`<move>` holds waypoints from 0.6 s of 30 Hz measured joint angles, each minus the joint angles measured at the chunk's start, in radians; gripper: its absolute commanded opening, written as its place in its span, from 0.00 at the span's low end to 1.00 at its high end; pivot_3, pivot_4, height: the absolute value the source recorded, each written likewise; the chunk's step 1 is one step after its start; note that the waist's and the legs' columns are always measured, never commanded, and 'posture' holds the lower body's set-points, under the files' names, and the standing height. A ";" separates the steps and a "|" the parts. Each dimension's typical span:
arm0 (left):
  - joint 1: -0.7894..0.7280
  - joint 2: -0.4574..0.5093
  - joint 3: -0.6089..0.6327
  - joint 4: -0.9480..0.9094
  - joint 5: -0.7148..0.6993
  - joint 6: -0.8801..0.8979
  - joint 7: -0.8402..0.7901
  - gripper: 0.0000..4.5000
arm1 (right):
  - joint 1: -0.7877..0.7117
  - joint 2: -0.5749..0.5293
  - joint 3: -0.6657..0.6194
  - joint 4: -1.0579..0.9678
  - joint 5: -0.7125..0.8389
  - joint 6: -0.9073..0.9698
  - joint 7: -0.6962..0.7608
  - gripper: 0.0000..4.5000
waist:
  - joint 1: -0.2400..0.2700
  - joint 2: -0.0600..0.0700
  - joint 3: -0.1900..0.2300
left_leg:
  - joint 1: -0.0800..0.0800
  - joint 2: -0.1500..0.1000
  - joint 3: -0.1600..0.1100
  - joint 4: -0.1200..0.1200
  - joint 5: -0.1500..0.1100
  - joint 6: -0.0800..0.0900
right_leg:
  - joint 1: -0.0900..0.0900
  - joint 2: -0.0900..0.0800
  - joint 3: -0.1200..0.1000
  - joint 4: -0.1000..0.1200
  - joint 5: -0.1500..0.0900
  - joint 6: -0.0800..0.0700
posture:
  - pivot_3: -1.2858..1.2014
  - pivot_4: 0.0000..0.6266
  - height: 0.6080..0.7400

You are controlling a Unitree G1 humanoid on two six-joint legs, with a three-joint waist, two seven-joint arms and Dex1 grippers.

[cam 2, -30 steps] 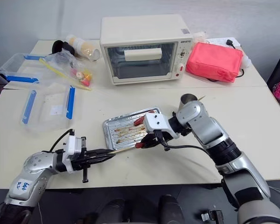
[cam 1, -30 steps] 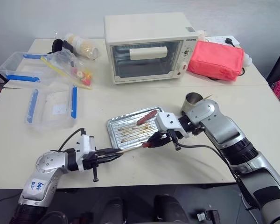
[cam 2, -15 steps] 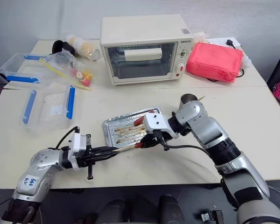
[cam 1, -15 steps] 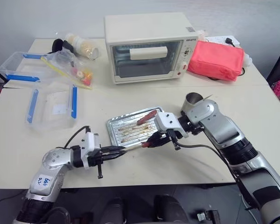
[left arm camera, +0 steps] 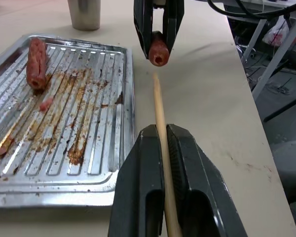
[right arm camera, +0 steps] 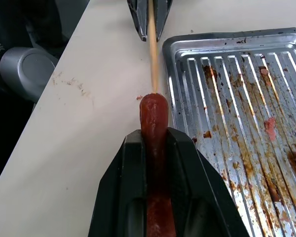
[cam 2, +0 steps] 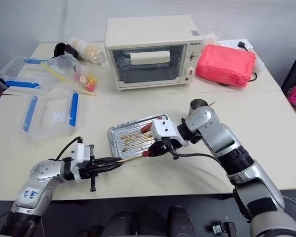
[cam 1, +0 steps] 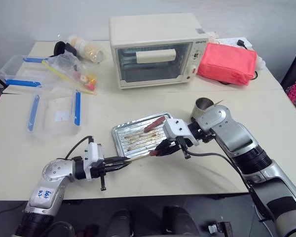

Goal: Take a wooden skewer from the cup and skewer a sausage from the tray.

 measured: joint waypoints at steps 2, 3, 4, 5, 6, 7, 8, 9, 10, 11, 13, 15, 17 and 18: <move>0.000 0.000 0.002 -0.001 -0.001 0.000 0.001 0.00 | -0.004 0.000 0.000 0.001 0.000 -0.001 0.000 0.12 | -0.001 0.000 0.000 | 0.000 0.000 0.000 0.000 0.000 0.000 | 0.000 0.000 0.000 0.000 0.000 0.000 | 0.52 0.24 1.00; 0.000 -0.001 0.002 -0.003 -0.001 0.000 0.001 0.00 | -0.004 0.000 0.000 0.002 0.000 -0.001 0.000 0.12 | -0.002 0.000 0.000 | 0.000 0.000 0.000 0.000 0.000 0.000 | 0.000 0.000 0.000 0.000 0.000 0.000 | 0.52 0.24 1.00; 0.000 -0.003 0.002 -0.005 -0.002 0.000 0.002 0.00 | -0.004 0.000 0.000 0.005 0.000 -0.001 0.000 0.12 | -0.002 0.000 0.000 | 0.000 0.000 0.000 0.000 0.000 0.000 | 0.000 0.000 0.000 0.000 0.000 0.000 | 0.52 0.24 1.00; -0.001 -0.004 0.002 -0.005 -0.003 0.000 0.003 0.00 | -0.004 0.000 0.000 0.007 0.000 -0.001 0.000 0.12 | -0.003 0.000 0.000 | 0.000 0.000 0.000 0.000 0.000 0.000 | 0.000 0.000 0.000 0.000 0.000 0.000 | 0.52 0.24 1.00; -0.001 -0.006 0.002 -0.005 -0.003 0.000 0.003 0.00 | -0.004 0.000 0.000 0.007 0.000 -0.001 0.000 0.12 | -0.003 0.000 0.000 | 0.000 0.000 0.000 0.000 0.000 0.000 | 0.000 0.000 0.000 0.000 0.000 0.000 | 0.52 0.24 1.00; -0.001 -0.007 0.002 -0.005 -0.003 0.000 0.003 0.00 | -0.004 0.000 0.000 0.007 0.000 -0.001 0.000 0.12 | -0.003 0.000 0.000 | 0.000 0.000 0.000 0.000 0.000 0.000 | 0.000 0.000 0.000 0.000 0.000 0.000 | 0.52 0.24 1.00; -0.003 -0.010 0.001 -0.005 -0.003 0.000 0.003 0.00 | -0.004 0.000 0.000 0.007 0.000 -0.001 0.000 0.12 | -0.003 0.000 0.000 | 0.000 0.000 0.000 0.000 0.000 0.000 | 0.000 0.000 0.000 0.000 0.000 0.000 | 0.52 0.24 1.00; -0.005 -0.011 0.001 -0.005 -0.003 0.000 0.003 0.00 | -0.004 0.000 0.000 0.007 -0.001 -0.001 0.000 0.12 | -0.003 0.000 0.000 | 0.000 0.000 0.000 0.000 0.000 0.000 | 0.000 0.000 0.000 0.000 0.000 0.000 | 0.52 0.24 1.00; -0.006 -0.011 0.001 -0.005 -0.003 0.000 0.002 0.00 | -0.004 0.000 0.000 0.007 -0.001 -0.001 0.000 0.12 | -0.003 0.000 0.000 | 0.000 0.000 0.000 0.000 0.000 0.000 | 0.000 0.000 0.000 0.000 0.000 0.000 | 0.52 0.24 1.00; -0.008 -0.012 0.001 -0.005 -0.003 0.000 0.001 0.00 | -0.004 0.000 0.000 0.007 -0.002 -0.001 0.000 0.12 | -0.003 0.000 0.000 | 0.000 0.000 0.000 0.000 0.000 0.000 | 0.000 0.000 0.000 0.000 0.000 0.000 | 0.52 0.24 1.00; -0.011 -0.012 0.001 -0.005 -0.003 -0.001 -0.001 0.00 | -0.004 0.000 0.000 0.007 -0.003 -0.001 0.000 0.12 | -0.003 0.000 0.000 | 0.000 0.000 0.000 0.000 0.000 0.000 | 0.000 0.000 0.000 0.000 0.000 0.000 | 0.52 0.24 1.00; -0.016 -0.013 0.001 -0.005 -0.003 -0.002 -0.005 0.00 | -0.004 0.000 0.000 0.007 -0.004 -0.001 0.000 0.12 | -0.003 0.000 0.000 | 0.000 0.000 0.000 0.000 0.000 0.000 | 0.000 0.000 0.000 0.000 0.000 0.000 | 0.52 0.24 1.00; -0.016 -0.015 0.001 -0.005 -0.003 -0.002 -0.008 0.00 | -0.004 0.000 0.000 0.007 -0.004 -0.001 0.000 0.12 | -0.003 0.000 0.000 | 0.000 0.000 0.000 0.000 0.000 0.000 | 0.000 0.000 0.000 0.000 0.000 0.000 | 0.52 0.24 1.00; -0.016 -0.017 0.001 -0.005 -0.003 -0.002 -0.008 0.00 | -0.004 0.000 0.000 0.007 -0.004 -0.001 -0.001 0.12 | -0.003 0.000 0.000 | 0.000 0.000 0.000 0.000 0.000 0.000 | 0.000 0.000 0.000 0.000 0.000 0.000 | 0.52 0.24 1.00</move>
